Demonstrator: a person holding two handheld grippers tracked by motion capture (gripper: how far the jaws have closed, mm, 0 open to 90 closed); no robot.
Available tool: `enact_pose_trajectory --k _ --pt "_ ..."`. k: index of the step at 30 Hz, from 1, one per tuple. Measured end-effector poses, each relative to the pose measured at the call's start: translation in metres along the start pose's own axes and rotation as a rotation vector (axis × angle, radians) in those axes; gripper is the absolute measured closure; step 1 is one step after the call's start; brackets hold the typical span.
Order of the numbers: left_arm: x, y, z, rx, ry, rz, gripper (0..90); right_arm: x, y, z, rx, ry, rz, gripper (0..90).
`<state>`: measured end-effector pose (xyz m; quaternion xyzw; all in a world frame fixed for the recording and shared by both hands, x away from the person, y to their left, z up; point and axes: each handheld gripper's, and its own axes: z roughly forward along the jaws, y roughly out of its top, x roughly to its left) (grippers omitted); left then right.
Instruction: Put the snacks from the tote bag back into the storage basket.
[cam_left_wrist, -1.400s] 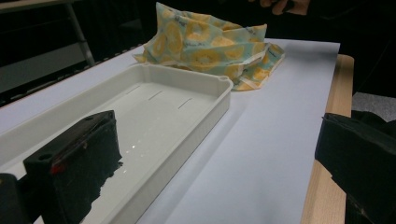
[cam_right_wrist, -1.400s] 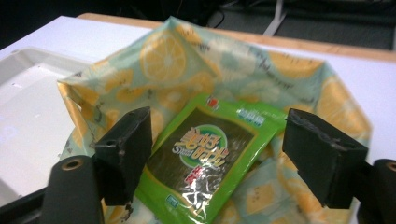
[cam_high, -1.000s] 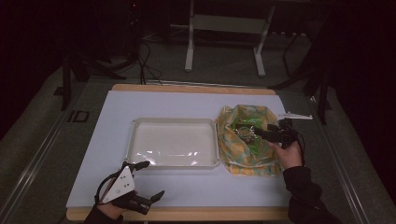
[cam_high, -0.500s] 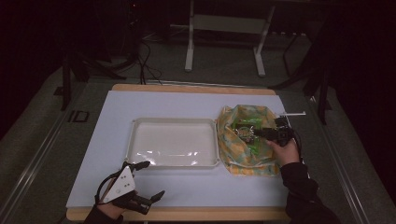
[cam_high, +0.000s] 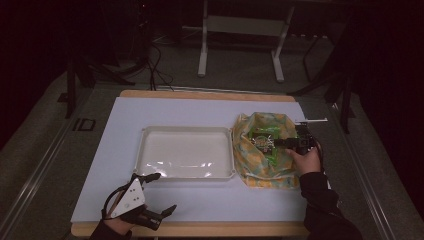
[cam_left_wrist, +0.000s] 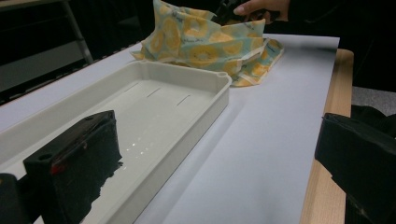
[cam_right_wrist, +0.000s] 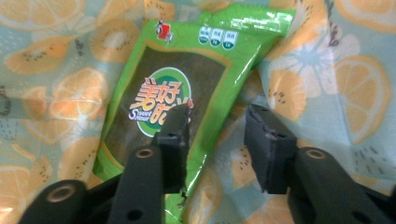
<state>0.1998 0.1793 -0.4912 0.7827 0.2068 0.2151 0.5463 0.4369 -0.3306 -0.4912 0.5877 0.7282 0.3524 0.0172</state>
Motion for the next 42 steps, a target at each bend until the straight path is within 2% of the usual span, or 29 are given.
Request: enact_pose_trajectory --k 8,17,22,26,30,35,42 --pt "0.000 0.000 0.000 0.001 0.000 0.002 0.5 -0.002 0.004 0.006 0.050 0.036 0.038 65.9" --pt "0.000 0.000 0.000 0.002 -0.002 0.002 0.5 -0.002 0.004 0.018 0.122 0.042 0.047 71.7" --pt "0.000 0.000 0.000 0.003 -0.003 0.002 0.5 0.001 0.004 0.023 0.143 0.025 0.016 74.9" --pt "0.000 0.000 0.000 0.004 -0.003 0.002 0.5 0.007 0.003 0.025 0.153 0.004 0.005 83.4" --pt "0.000 0.000 0.000 0.005 -0.002 0.005 0.4 0.012 0.004 0.025 0.154 -0.018 -0.006 88.3" --pt "0.000 0.000 0.000 0.004 -0.002 0.004 0.5 0.015 0.003 0.022 0.133 -0.026 -0.006 88.8" --pt "0.000 0.000 0.000 0.005 0.000 0.004 0.5 0.021 0.005 0.006 0.071 -0.018 -0.020 89.1"
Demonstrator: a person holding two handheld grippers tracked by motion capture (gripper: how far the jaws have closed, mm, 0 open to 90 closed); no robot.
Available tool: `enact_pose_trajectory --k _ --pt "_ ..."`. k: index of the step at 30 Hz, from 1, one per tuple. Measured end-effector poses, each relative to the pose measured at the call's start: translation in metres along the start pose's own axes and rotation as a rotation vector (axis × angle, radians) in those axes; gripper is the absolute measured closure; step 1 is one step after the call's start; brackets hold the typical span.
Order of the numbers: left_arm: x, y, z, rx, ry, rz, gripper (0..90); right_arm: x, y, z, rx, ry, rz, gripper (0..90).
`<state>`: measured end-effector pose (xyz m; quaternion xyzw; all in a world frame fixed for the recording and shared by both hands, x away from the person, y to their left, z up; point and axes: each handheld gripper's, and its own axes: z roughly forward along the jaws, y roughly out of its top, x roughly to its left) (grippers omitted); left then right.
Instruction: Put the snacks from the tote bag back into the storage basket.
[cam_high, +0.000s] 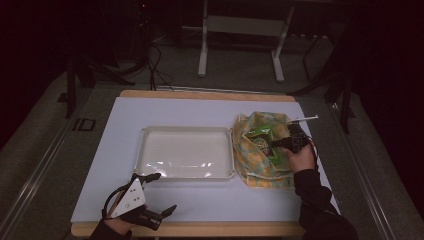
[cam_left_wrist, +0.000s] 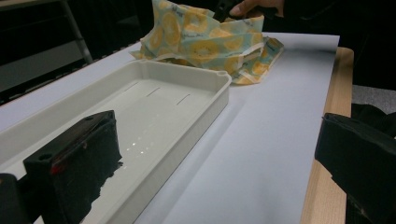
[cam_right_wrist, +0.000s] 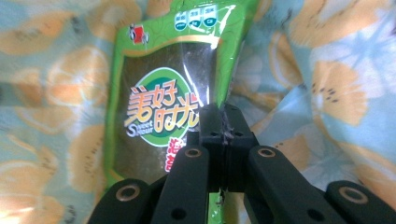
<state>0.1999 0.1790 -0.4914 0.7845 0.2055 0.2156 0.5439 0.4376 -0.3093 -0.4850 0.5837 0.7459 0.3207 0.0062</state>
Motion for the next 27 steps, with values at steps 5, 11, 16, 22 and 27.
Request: enact_pose_trajectory --k 5,11,16,22,27 --pt "0.000 0.000 0.000 -0.001 0.001 0.000 0.4 0.000 -0.001 -0.009 -0.027 -0.001 0.006 89.1" --pt "0.000 0.000 0.000 -0.001 0.002 -0.001 0.5 0.000 -0.002 -0.016 -0.029 -0.005 0.006 89.1" --pt "0.000 0.000 0.000 -0.001 0.002 0.000 0.5 -0.002 -0.006 -0.026 -0.066 -0.009 0.025 89.1" --pt "0.000 0.000 0.000 -0.001 0.001 -0.002 0.5 -0.005 -0.009 -0.038 -0.091 -0.010 0.040 89.1" --pt "0.000 0.000 0.000 -0.001 0.001 -0.002 0.5 -0.010 -0.012 -0.048 -0.124 -0.005 0.058 89.1"
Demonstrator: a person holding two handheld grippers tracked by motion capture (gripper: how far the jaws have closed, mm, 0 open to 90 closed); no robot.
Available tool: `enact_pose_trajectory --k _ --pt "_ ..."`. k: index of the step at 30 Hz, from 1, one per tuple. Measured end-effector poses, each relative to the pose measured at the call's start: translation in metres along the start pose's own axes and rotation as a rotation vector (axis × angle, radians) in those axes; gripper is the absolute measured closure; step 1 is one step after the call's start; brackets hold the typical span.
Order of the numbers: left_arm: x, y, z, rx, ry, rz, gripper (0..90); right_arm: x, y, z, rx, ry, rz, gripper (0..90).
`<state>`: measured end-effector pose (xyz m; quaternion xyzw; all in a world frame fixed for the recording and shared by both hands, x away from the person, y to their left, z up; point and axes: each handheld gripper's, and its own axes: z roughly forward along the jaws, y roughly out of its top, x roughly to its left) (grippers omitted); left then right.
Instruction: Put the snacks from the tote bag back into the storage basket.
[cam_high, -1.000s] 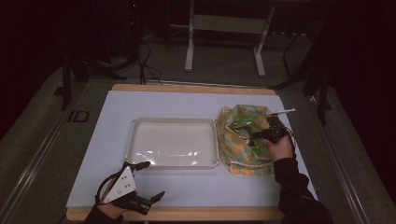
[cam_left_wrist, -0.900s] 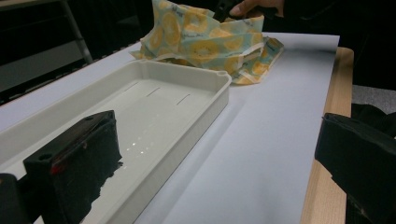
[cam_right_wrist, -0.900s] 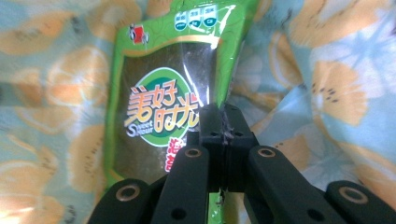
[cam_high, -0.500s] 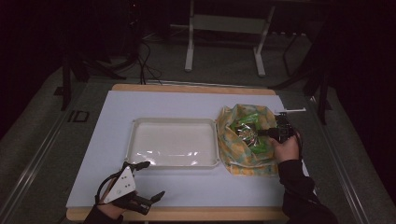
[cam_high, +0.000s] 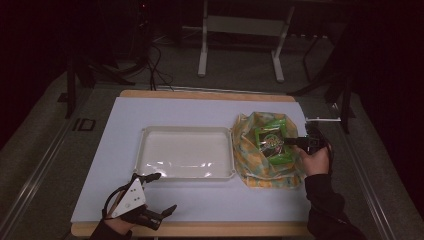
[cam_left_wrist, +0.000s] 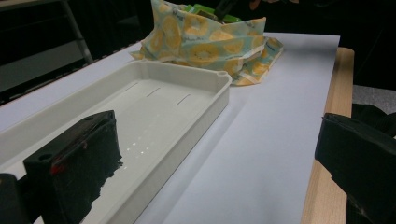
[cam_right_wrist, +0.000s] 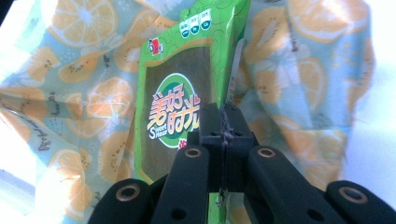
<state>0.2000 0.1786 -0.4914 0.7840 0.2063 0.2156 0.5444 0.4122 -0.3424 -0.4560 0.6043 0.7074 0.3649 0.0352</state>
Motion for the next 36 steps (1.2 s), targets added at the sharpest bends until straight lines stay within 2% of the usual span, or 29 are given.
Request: enact_pose_trajectory --k 12,36 --pt "0.000 0.000 0.000 -0.001 0.004 0.006 0.5 -0.009 -0.003 -0.022 -0.038 -0.004 0.015 89.1" --pt "0.000 0.000 0.001 0.005 0.002 0.011 0.5 -0.026 -0.005 -0.062 -0.123 0.018 0.064 89.1"
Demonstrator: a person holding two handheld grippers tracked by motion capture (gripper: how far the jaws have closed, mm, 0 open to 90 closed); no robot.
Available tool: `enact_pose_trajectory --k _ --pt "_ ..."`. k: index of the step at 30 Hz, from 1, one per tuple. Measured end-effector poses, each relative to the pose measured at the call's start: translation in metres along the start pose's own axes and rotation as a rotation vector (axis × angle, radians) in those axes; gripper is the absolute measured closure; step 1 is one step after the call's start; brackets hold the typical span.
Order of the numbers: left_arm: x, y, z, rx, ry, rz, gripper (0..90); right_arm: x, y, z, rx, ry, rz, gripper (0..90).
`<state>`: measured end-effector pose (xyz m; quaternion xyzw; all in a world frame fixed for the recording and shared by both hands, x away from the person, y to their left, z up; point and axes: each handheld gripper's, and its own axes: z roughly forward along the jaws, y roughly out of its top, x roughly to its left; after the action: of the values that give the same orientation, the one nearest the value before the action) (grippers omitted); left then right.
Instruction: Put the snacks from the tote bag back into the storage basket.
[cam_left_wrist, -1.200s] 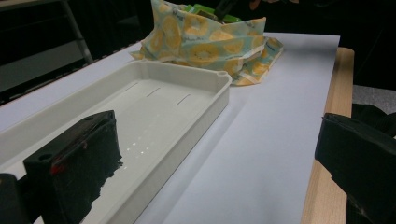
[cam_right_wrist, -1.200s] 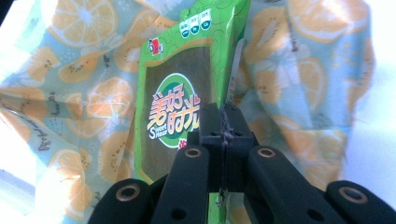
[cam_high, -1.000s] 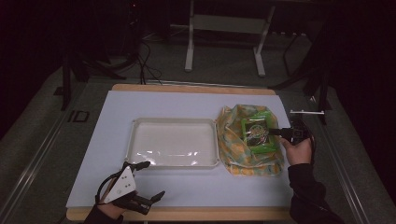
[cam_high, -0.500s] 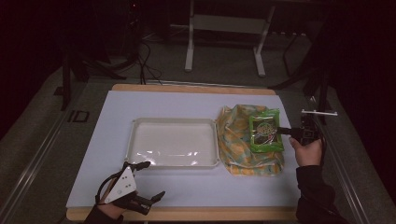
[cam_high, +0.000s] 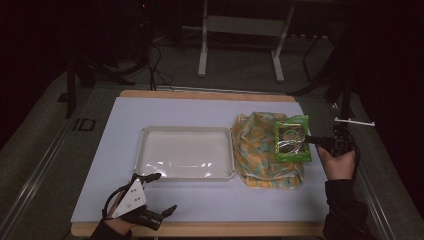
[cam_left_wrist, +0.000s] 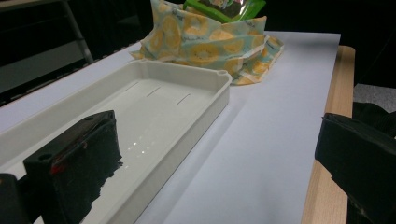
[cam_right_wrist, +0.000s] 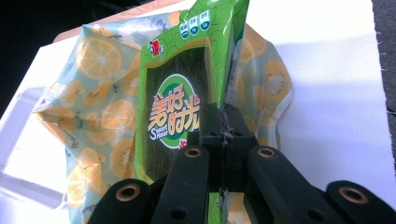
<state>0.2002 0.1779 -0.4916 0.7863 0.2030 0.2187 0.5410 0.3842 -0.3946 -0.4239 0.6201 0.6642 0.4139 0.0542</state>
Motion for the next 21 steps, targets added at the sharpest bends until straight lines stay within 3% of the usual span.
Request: enact_pose_trajectory --k 11,21 --pt "0.000 0.000 0.000 0.001 0.000 0.001 0.5 0.000 0.004 -0.013 -0.022 0.017 0.019 89.1" --pt "0.000 0.000 0.000 -0.017 -0.002 -0.001 0.5 0.010 0.009 -0.023 -0.039 0.039 0.011 89.1"
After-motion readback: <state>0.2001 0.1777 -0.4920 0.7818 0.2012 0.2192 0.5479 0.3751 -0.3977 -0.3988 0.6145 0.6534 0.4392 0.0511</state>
